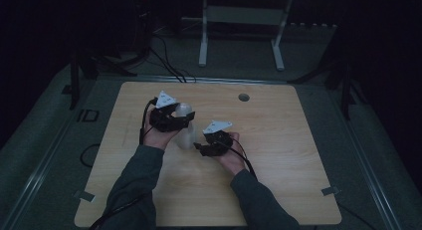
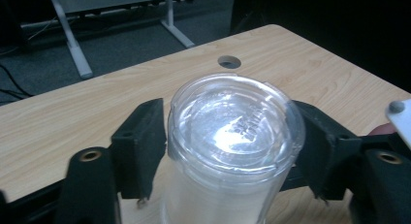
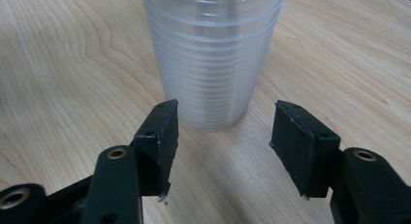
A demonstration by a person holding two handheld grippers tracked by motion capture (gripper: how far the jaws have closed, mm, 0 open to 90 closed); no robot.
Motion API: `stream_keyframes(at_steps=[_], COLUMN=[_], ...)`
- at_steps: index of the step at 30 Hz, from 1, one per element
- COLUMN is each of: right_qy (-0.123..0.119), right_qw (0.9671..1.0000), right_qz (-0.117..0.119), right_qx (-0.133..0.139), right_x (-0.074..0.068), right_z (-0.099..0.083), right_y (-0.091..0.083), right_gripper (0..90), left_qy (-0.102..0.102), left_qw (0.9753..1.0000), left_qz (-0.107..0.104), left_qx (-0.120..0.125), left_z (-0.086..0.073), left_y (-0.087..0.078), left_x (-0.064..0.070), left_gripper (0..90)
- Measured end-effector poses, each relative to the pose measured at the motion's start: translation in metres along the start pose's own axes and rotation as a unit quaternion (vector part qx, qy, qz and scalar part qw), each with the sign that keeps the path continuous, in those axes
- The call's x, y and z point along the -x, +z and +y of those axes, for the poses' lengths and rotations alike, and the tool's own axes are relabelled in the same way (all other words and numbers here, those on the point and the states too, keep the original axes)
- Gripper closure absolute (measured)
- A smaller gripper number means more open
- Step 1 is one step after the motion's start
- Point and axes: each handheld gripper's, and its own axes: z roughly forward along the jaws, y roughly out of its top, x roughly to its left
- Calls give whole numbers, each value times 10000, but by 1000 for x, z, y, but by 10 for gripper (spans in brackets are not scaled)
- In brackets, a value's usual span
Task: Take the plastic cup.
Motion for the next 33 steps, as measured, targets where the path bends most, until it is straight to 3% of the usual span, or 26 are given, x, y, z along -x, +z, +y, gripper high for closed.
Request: stream_keyframes(at_steps=[10, 16, 23, 33], right_qy=[-62, -41, -49, -65], right_qw=[9999, 9996, 9988, 9974], right_qz=[17, 4, 16, 116], right_qx=[110, 271, 493, 709], right_x=[0, -1, -2, -1], right_z=[6, 11, 24, 36], right_y=[-1, -1, 0, 12], right_gripper=[385, 294, 263, 224], left_qy=[53, 33, -16, -129], left_qw=[10000, 9999, 9999, 9996], left_qz=[-60, -80, -129, -226], left_qx=[38, 81, 108, 104], left_z=[7, 14, 19, 22], left_y=[-6, -11, -15, -16], left_x=[0, -1, -2, -3], left_gripper=[395, 405, 416, 420])
